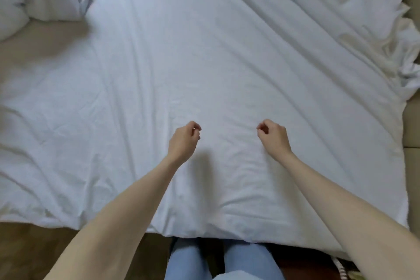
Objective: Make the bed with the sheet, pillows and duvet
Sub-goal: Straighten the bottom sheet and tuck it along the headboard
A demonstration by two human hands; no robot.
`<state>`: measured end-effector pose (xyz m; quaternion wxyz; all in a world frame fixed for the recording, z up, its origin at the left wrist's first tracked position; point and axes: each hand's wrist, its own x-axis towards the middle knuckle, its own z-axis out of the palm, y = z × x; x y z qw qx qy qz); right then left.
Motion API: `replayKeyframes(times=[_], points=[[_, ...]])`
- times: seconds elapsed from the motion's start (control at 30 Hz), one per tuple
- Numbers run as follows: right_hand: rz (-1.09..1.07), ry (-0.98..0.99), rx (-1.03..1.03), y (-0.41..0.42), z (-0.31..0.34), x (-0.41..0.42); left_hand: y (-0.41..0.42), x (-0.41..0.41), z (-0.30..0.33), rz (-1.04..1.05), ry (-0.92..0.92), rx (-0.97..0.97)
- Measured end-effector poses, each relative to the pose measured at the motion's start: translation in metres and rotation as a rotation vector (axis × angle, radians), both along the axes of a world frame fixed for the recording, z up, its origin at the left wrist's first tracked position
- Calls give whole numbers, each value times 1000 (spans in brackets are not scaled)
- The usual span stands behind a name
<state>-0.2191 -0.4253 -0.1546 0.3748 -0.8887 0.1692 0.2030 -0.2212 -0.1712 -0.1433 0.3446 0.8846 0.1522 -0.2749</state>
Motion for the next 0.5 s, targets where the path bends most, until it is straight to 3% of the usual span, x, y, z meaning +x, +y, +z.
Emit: replayKeyframes(times=[0.23,0.5], points=[[-43,-91,-51,-93,0,91,-117,110,-1,-154,-119,21],[-117,-253,-212,-182,-14,188,-212,233,-24,-374,-409,52]])
